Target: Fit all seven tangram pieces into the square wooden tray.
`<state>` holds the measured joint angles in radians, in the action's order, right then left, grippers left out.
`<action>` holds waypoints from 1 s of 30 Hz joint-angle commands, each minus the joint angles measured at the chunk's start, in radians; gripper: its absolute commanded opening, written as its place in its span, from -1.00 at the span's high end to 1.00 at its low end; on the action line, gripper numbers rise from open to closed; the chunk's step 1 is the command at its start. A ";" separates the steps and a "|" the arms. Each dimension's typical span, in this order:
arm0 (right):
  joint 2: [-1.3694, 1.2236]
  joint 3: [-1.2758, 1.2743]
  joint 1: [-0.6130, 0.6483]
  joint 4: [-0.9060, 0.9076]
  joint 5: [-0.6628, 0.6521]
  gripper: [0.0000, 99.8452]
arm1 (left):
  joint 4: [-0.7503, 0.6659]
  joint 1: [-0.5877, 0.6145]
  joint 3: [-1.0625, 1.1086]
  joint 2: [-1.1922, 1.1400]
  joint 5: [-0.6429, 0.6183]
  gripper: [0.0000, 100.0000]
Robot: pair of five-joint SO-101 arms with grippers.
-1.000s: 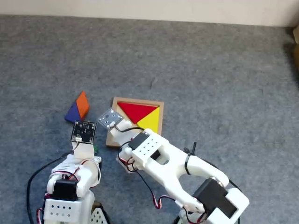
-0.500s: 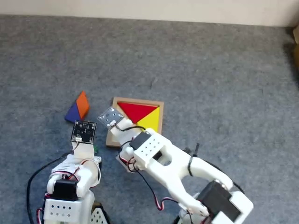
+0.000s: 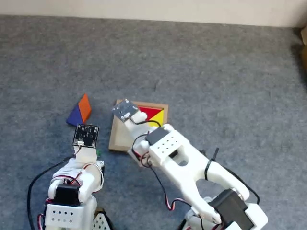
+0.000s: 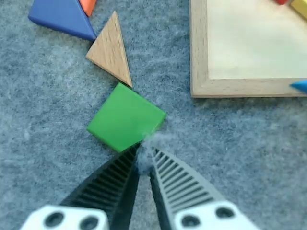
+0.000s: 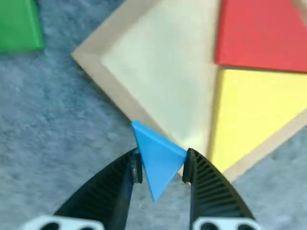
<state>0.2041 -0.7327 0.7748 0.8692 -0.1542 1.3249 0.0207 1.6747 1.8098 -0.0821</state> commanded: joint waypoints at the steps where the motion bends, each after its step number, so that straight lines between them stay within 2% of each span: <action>1: 0.051 0.008 -0.062 -0.048 -0.117 0.77 | 0.006 0.001 0.021 0.008 -0.005 0.99; 6: 0.051 0.005 -0.087 -0.168 -0.239 0.77 | 0.006 0.001 0.021 0.008 -0.005 0.99; 14: 0.050 -0.008 -0.088 -0.166 -0.298 0.76 | 0.006 0.001 0.021 0.008 -0.005 0.99; 20: 0.051 -0.051 -0.104 -0.165 -0.301 0.52 | 0.006 0.001 0.021 0.008 -0.005 0.99; 28: 0.064 -0.050 -0.130 -0.165 -0.296 0.53 | 0.006 0.001 0.021 0.008 -0.005 0.99; 30: 0.064 -0.050 -0.130 -0.165 -0.295 0.64 | 0.006 0.001 0.021 0.008 -0.005 0.99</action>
<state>0.2102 -0.7925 0.6613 0.7204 -0.4427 1.3249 0.0207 1.6747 1.8098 -0.0821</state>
